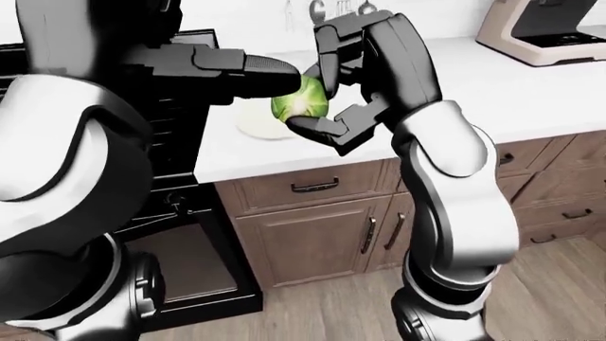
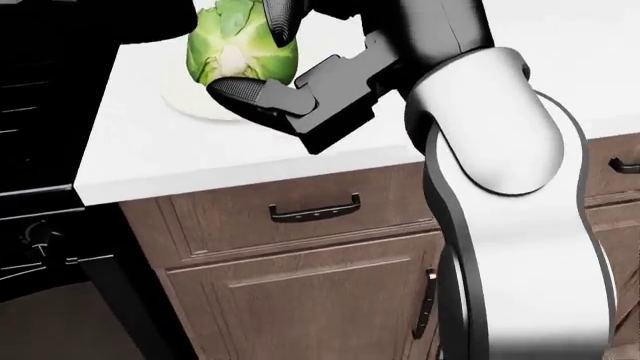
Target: Pick the brussel sprout from the plate and place it in the pan.
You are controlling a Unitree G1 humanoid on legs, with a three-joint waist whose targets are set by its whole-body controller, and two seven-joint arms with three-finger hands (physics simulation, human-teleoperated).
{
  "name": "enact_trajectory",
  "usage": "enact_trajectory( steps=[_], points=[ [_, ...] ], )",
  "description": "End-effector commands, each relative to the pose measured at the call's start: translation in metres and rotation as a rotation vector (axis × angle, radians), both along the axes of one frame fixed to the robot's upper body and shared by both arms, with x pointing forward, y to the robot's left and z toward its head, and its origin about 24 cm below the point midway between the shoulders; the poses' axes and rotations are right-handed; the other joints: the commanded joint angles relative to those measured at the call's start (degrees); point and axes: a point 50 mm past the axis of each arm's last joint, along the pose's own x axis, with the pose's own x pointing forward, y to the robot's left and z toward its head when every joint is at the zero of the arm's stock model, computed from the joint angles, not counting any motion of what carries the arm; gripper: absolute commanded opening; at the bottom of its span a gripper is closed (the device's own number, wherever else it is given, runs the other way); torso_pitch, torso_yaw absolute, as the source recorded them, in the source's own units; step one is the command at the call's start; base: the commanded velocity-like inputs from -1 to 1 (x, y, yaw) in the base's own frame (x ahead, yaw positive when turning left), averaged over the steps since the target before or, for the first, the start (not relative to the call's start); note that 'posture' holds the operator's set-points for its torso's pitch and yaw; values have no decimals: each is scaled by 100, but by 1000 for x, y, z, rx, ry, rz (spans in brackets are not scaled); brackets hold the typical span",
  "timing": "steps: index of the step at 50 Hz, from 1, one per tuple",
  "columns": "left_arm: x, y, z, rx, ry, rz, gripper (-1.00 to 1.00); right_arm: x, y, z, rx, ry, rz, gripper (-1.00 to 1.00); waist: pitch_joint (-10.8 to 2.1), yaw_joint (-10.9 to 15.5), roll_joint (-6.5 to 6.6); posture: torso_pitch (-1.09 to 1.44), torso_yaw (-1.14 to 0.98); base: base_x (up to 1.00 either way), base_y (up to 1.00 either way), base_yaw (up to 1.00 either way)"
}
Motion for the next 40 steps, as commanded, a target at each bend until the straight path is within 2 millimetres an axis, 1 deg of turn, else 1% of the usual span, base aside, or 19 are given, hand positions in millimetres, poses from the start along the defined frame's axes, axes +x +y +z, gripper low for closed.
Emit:
enact_trajectory(
  steps=[1, 2, 6, 8, 9, 10, 11, 12, 13, 14, 15, 17, 19, 20, 21, 23, 28, 33, 40],
  points=[
    [-5, 6, 12, -35, -62, 26, 100, -8, 4, 14, 6, -83, 19, -100, -164, 64, -26, 0, 0, -7, 0, 0],
    [-5, 6, 11, -35, -62, 25, 100, -8, 4, 14, 6, -84, 20, -100, -173, 85, 20, 0, 0, -6, 0, 0],
    [-5, 6, 12, -35, -62, 26, 100, -8, 4, 15, 7, -84, 19, -100, -62, 139, 190, 0, 0, -6, 0, 0],
    [-5, 6, 12, -35, -62, 26, 100, -8, 5, 15, 6, -84, 20, -100, -50, 132, 312, 0, 0, -7, 0, 0],
    [-6, 6, 12, -35, -62, 26, 100, -8, 4, 14, 7, -84, 20, -100, -45, 116, 401, 0, 0, -5, 0, 0],
    [-6, 6, 12, -35, -62, 26, 100, -8, 4, 14, 6, -84, 20, -100, 27, 62, 499, 0, 0, -5, 0, 0],
    [-6, 6, 12, -35, -62, 26, 100, -8, 4, 15, 6, -84, 20, -100, 19, -7, 618, 0, 0, -5, 0, 0],
    [-6, 6, 12, -35, -62, 26, 100, -8, 4, 14, 7, -84, 20, -100, -76, -30, 759, 0, 0, -5, 0, 0],
    [-5, 6, 12, -35, -62, 26, 100, -8, 4, 14, 6, -85, 20, -100, -40, 42, 583, 0, 0, -5, 0, 0],
    [-5, 6, 12, -34, -62, 25, 100, -8, 4, 15, 7, -85, 20, -100, 89, -4, 607, 0, 0, -4, 0, 0],
    [-6, 6, 12, -34, -62, 25, 100, -9, 4, 15, 7, -86, 21, -100, 49, -9, 552, 0, 0, -1, 0, 0],
    [-6, 6, 12, -34, -62, 25, 100, -8, 4, 15, 7, -86, 21, -100, 45, -18, 405, 0, 0, -1, 0, 0],
    [-6, 6, 12, -34, -62, 25, 100, -8, 5, 15, 7, -85, 21, -100, 16, 43, 177, 0, 0, -1, 0, 0],
    [-5, 6, 12, -34, -62, 26, 100, -9, 5, 15, 6, -86, 21, -100, 30, 72, 207, 0, 0, 0, 0, 0],
    [-5, 6, 12, -34, -61, 26, 100, -9, 5, 15, 7, -86, 22, -100, 77, 42, 231, 0, 0, 0, 0, 0],
    [-5, 6, 12, -34, -62, 27, 100, -9, 5, 15, 7, -85, 22, -100, 44, 49, 255, 0, 0, 0, 0, 0],
    [-5, 6, 12, -34, -62, 27, 100, -8, 5, 15, 7, -85, 23, -100, 38, 36, 311, 0, 0, 0, 0, 0],
    [-5, 7, 12, -35, -62, 28, 100, -8, 5, 15, 8, -85, 24, -100, 19, 25, 331, 0, 0, 0, 0, 0],
    [-5, 6, 11, -34, -63, 27, 100, -8, 5, 14, 6, -82, 25, -100, -9, 18, 325, 0, 0, 0, 0, 0]
  ],
)
